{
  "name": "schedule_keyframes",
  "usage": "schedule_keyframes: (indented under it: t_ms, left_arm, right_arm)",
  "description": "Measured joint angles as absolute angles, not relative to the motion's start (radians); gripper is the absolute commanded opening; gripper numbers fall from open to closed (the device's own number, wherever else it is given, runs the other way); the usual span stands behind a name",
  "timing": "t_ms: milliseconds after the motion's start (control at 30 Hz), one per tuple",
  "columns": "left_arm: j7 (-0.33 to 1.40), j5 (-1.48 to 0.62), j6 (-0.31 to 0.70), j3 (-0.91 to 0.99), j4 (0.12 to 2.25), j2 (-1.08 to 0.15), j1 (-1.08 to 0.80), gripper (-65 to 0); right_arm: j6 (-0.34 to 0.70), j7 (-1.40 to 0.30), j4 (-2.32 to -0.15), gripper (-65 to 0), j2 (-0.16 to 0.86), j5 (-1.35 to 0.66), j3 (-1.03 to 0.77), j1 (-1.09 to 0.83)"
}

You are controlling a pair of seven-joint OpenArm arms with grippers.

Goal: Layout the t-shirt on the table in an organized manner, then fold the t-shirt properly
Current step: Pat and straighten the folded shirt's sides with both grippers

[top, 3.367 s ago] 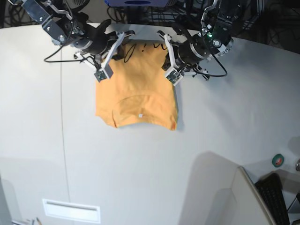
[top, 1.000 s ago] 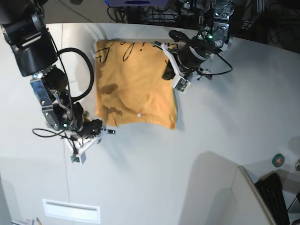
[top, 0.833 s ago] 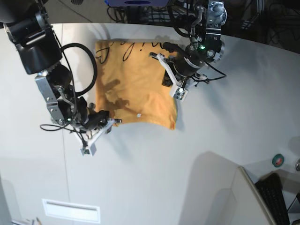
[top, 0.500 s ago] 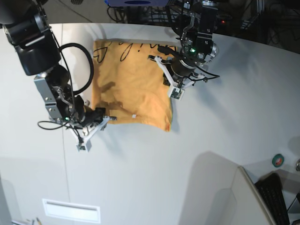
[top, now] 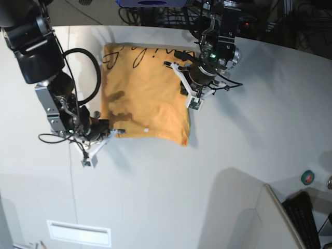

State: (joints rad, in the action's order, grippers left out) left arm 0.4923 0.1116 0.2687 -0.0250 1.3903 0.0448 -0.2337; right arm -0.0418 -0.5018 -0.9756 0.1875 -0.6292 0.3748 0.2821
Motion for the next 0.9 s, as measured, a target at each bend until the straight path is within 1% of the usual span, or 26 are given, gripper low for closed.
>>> schedule_keyframes:
  t_ms: [400, 633, 700, 767, 833, 900]
  left_arm:
    - [0.490, 0.112, 0.268, -0.025, 1.392, 0.045, -0.236, -65.0]
    - [0.511, 0.105, 0.269, -0.025, 1.407, 0.045, -0.235, -65.0]
    - [0.546, 0.108, 0.270, -0.025, 1.438, 0.045, -0.246, -65.0]
    - [0.570, 0.115, 0.273, -0.026, 1.468, 0.046, -0.258, -65.0]
    - [0.572, 0.118, 0.274, -0.026, 1.492, 0.044, -0.265, -65.0]
    - [0.572, 0.120, 0.276, -0.024, 1.511, 0.045, -0.265, -65.0]
  right_arm:
    - [-0.043, -0.500, -0.978, -65.0, 0.244, -0.628, 0.372, 0.282]
    - [-0.043, -0.500, -0.984, -65.0, 0.238, -0.628, 0.372, 0.281]
    - [-0.045, -0.500, -1.052, -65.0, 0.243, -0.627, 0.368, 0.258]
    - [-0.044, -0.506, -1.197, -65.0, 0.244, -0.627, 0.313, 0.197]
    - [-0.049, -0.501, -1.323, -65.0, 0.255, -0.624, 0.297, 0.144]
    - [-0.049, -0.571, -1.378, -65.0, 0.259, -0.625, 0.319, 0.132]
